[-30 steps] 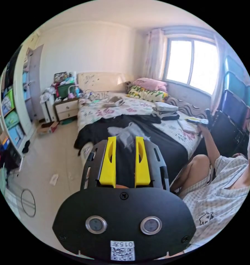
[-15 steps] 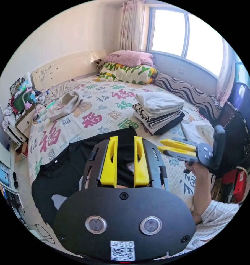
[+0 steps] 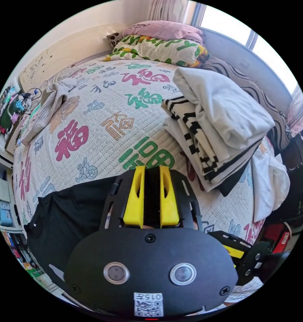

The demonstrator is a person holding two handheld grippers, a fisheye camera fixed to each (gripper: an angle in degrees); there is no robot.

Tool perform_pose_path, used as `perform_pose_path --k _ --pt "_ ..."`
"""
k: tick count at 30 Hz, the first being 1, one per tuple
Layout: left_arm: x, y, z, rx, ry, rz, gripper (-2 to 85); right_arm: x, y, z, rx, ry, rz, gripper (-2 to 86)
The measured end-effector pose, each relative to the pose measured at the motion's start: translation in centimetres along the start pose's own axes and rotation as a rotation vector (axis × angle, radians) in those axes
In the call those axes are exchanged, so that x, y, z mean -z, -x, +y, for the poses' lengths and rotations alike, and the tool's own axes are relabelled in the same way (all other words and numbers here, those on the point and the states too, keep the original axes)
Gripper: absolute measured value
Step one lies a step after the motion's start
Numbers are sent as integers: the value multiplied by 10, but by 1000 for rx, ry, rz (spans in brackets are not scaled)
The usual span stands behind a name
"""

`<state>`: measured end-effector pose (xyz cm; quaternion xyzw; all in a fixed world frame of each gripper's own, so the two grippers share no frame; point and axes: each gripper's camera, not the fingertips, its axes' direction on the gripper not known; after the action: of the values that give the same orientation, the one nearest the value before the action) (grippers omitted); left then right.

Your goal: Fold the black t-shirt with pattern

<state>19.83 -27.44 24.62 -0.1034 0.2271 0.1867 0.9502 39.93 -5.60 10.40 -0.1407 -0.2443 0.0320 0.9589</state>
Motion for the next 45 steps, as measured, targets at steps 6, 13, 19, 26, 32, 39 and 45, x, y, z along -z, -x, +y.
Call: perform_pose_path --k 6,13,19,26,32,39,45 --pt "54 29 12 46 -175 112 -6 25 -15 -10 -36 -126 -63 -7" --pt "162 102 64 104 -416 224 -7 61 33 -33 169 -236 -57 -9" --pt "228 178 186 164 -483 195 -6 46 135 -57 553 -87 -92 -8" --pt "197 237 290 311 -286 114 48 10 168 -71 737 151 -161 46" --pt "242 245 276 284 -388 84 69 48 103 -131 379 -66 -63 57" --pt "198 232 133 220 -292 172 76 -20 98 -182 359 116 -121 65" --pt "133 221 58 183 -92 116 55 -42 94 -197 375 148 -206 34"
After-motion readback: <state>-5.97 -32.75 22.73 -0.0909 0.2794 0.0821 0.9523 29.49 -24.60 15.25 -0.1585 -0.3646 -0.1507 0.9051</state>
